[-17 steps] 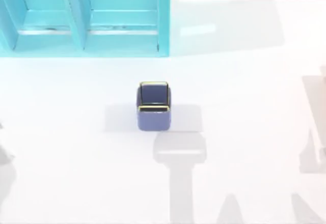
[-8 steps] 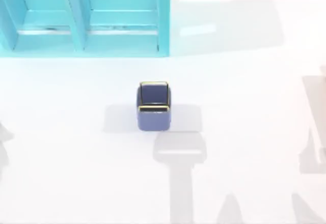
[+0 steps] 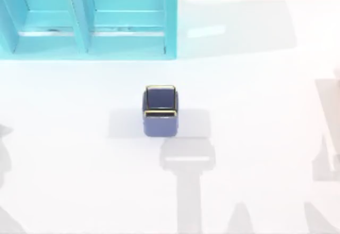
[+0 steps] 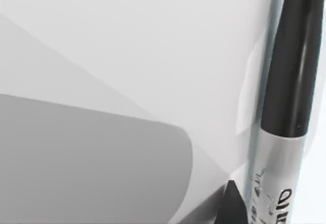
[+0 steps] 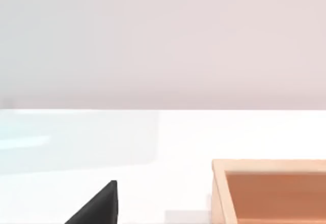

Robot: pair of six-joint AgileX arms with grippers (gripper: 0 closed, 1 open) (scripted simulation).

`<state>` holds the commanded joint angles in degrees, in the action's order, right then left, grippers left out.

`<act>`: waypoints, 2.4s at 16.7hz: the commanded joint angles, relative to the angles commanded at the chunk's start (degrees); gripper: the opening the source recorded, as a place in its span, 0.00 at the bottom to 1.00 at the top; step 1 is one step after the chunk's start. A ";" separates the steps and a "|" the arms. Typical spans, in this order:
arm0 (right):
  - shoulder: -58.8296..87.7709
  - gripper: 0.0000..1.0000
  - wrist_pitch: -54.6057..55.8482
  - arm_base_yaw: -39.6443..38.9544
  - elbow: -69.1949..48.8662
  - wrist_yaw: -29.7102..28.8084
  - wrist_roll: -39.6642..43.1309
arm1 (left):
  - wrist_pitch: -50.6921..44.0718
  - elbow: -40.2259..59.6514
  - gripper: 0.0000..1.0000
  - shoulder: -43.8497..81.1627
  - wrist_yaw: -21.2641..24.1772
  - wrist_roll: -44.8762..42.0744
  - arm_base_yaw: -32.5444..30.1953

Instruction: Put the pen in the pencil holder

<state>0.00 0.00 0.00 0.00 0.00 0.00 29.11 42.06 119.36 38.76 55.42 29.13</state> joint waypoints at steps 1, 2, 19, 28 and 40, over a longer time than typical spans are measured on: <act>0.00 1.00 0.00 0.00 0.00 0.00 0.00 | 0.00 0.00 1.00 0.00 0.00 0.00 0.00; 0.00 1.00 0.00 0.00 0.00 0.00 0.00 | 0.00 0.00 1.00 0.00 0.00 0.00 0.00; 0.00 1.00 0.00 0.00 0.00 0.00 0.00 | 0.00 0.00 0.00 0.00 0.00 0.00 0.00; 0.00 1.00 0.00 0.00 0.00 0.00 0.00 | -24.77 3.57 0.00 -12.24 -5.47 -7.60 5.26; 0.00 1.00 0.00 0.00 0.00 0.00 0.00 | -74.06 5.05 0.00 -44.56 2.72 -28.50 24.46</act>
<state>0.00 0.00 0.00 0.00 0.00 0.00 -44.95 47.11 74.79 41.48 26.92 53.59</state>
